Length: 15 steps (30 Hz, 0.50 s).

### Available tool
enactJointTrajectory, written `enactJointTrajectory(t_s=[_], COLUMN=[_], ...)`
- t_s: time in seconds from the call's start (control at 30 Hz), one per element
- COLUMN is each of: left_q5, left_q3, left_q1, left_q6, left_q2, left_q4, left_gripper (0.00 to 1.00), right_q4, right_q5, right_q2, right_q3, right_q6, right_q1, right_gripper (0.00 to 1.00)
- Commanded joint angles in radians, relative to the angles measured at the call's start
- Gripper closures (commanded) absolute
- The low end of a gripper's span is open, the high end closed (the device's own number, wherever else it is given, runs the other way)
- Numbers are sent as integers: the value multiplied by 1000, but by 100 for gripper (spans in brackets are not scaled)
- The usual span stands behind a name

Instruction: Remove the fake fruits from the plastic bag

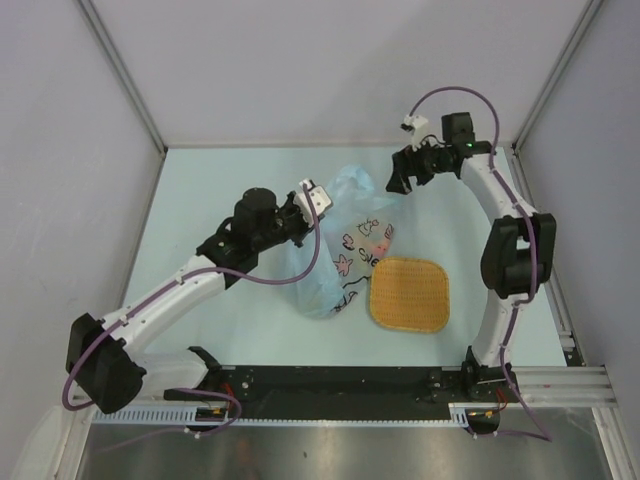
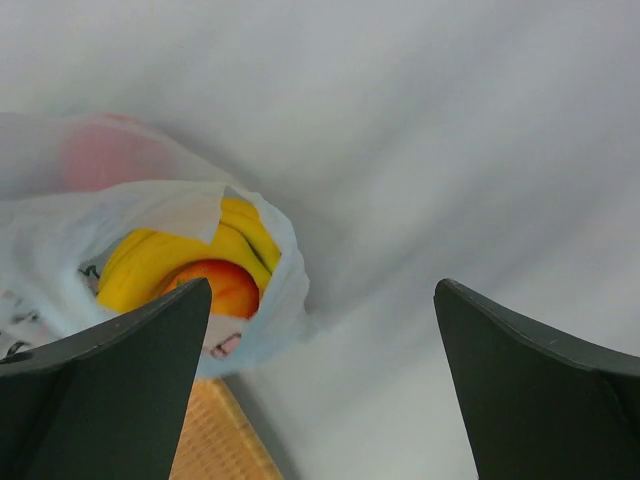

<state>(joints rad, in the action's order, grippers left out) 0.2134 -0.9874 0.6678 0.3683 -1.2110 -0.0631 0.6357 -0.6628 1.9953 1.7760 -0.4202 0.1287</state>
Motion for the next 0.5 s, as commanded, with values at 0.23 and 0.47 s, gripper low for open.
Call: enactJointTrajectory(t_s=[0.23,0.47], left_q5=[30,29], left_q3=[-34,-48], left_q1=[-45,-46], left_q6=[34,57], left_q2=[-10,-4], left_q4=[-14,-40], left_gripper=[100,100], right_q4=[234,147], right_q5=[-107,-66], right_q2=[-282,-233], right_q3=[-101,-142], right_q6=[-366,-381], right_q1=[12,80], right_gripper=[0,0])
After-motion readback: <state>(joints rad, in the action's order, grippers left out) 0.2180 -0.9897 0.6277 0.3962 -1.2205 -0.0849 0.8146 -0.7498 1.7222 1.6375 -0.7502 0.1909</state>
